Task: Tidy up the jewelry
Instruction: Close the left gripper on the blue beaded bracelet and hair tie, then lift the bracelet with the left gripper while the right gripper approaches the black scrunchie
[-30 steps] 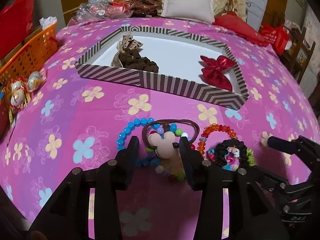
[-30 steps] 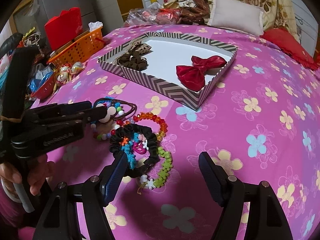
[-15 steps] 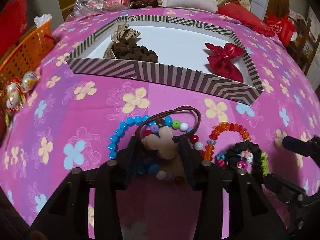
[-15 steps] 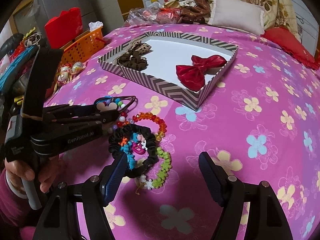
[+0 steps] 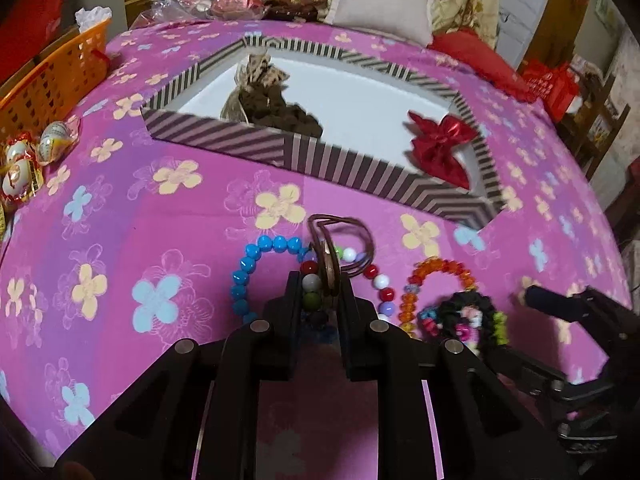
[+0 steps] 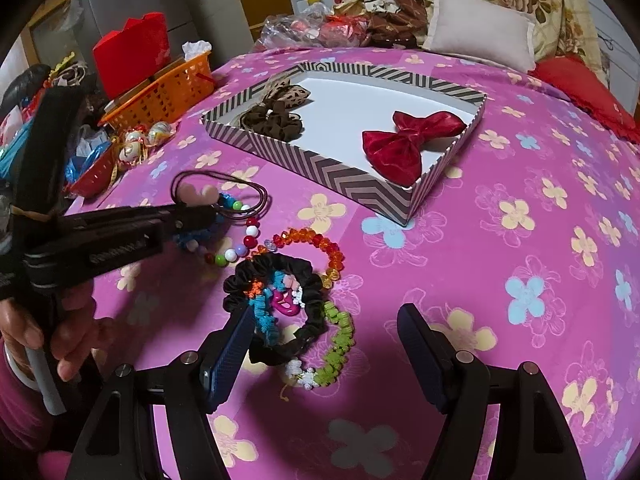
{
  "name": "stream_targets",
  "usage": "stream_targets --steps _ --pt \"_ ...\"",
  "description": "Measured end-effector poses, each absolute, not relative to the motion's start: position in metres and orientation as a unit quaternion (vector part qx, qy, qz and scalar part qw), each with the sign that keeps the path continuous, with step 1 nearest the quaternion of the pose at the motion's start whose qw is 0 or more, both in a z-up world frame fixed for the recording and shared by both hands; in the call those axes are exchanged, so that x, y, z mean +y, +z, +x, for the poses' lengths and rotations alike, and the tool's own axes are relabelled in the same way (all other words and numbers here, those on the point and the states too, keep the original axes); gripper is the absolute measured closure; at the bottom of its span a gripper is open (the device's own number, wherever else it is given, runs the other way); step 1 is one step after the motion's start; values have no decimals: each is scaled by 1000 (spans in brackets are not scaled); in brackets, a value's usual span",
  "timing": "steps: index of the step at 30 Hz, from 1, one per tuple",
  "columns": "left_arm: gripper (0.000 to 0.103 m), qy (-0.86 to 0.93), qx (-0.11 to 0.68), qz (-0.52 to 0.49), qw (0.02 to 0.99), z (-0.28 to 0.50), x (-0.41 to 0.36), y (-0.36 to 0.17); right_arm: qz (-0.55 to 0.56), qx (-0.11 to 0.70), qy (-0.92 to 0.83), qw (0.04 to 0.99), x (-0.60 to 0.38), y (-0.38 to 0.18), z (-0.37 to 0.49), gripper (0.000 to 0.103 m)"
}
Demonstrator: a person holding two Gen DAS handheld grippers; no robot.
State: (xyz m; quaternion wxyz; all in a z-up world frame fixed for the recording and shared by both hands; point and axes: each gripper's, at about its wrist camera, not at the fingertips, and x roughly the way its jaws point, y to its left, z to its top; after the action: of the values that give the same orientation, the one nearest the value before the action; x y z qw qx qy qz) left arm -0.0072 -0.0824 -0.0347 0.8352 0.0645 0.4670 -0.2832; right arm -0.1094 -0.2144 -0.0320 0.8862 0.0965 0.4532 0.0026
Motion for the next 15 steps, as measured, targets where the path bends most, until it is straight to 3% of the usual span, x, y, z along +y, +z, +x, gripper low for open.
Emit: stream_targets --steps 15 --pt "88 -307 482 2 821 4 -57 -22 87 438 32 894 -198 -33 -99 32"
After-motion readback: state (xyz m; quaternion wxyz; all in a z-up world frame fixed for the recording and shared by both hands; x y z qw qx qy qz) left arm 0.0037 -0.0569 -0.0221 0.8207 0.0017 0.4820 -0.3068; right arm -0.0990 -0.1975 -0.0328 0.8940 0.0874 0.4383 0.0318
